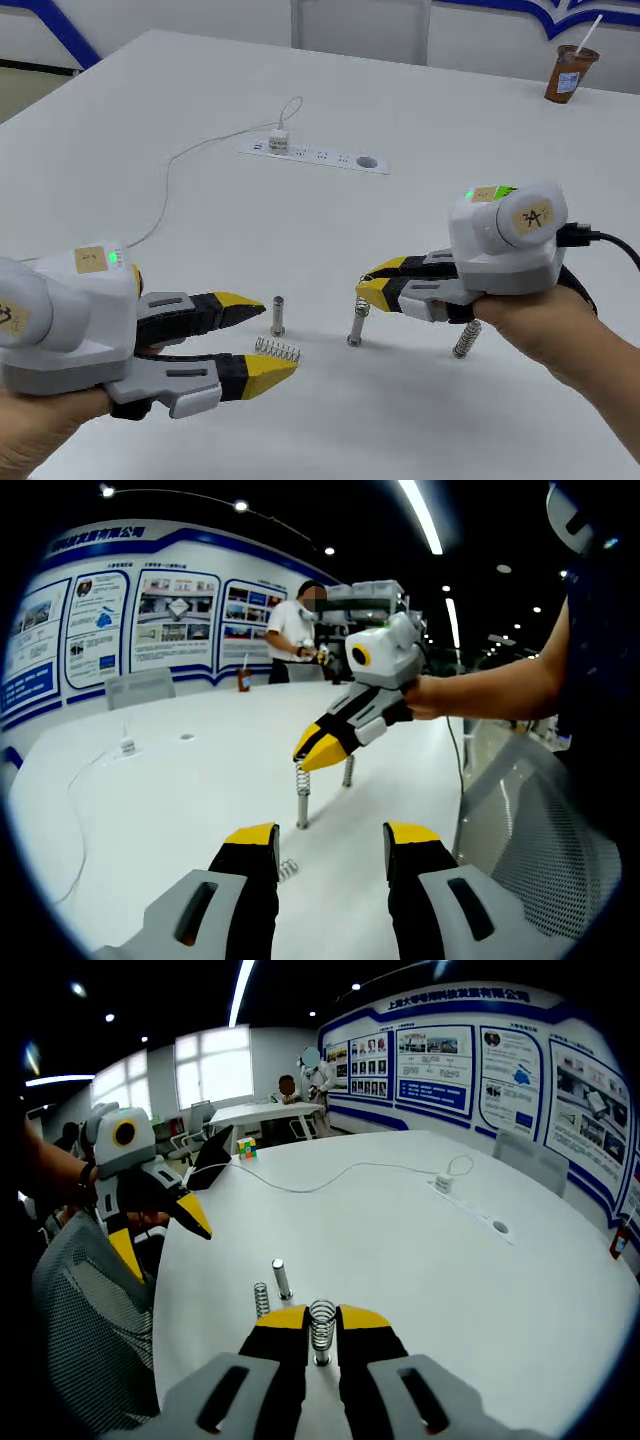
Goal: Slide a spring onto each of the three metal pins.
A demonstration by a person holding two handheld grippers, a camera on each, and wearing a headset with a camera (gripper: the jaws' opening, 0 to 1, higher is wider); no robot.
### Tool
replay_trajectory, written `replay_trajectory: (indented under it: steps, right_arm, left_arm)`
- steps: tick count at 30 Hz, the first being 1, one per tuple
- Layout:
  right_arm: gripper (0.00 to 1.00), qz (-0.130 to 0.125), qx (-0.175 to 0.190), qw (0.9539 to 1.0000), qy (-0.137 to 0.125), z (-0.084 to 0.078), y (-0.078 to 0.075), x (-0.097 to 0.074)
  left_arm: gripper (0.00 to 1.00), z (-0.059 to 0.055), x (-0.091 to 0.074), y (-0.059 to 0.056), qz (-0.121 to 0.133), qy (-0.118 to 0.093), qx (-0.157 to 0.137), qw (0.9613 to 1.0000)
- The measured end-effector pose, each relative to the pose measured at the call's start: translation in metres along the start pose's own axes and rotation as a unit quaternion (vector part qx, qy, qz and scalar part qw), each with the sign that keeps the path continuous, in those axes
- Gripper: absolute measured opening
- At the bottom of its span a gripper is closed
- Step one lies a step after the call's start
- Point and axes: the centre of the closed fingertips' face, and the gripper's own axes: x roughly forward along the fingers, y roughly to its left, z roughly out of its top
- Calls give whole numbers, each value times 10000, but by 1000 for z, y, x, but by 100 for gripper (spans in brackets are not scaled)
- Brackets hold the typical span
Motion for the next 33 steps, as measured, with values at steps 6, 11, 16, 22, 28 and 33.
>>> replay_trajectory:
  steps: [6, 11, 16, 22, 28, 33]
  right_arm:
    - [12, -6, 56, 10000, 30, -7, 0, 3]
    - [12, -11, 89, 9999, 97, -15, 0, 10]
    - [12, -24, 94, 9998, 189, -20, 0, 15]
    - [12, -32, 66, 9996, 260, -26, 1, 18]
    - [12, -24, 46, 9994, 345, -33, 3, 22]
    - [12, -39, 17, 9990, 456, -40, 5, 25]
  left_arm:
    - [43, -1, 0, 1, 4, 5, -1, 10000]
    - [43, -2, 0, 0, -9, 23, -3, 10000]
    - [42, -3, 0, 1, -13, 21, 0, 10000]
    - [42, -3, -1, 1, -7, 10, -4, 10000]
    - [42, -4, 0, 0, -25, 35, 3, 10000]
    - [41, -3, 0, -1, -32, 41, 14, 10000]
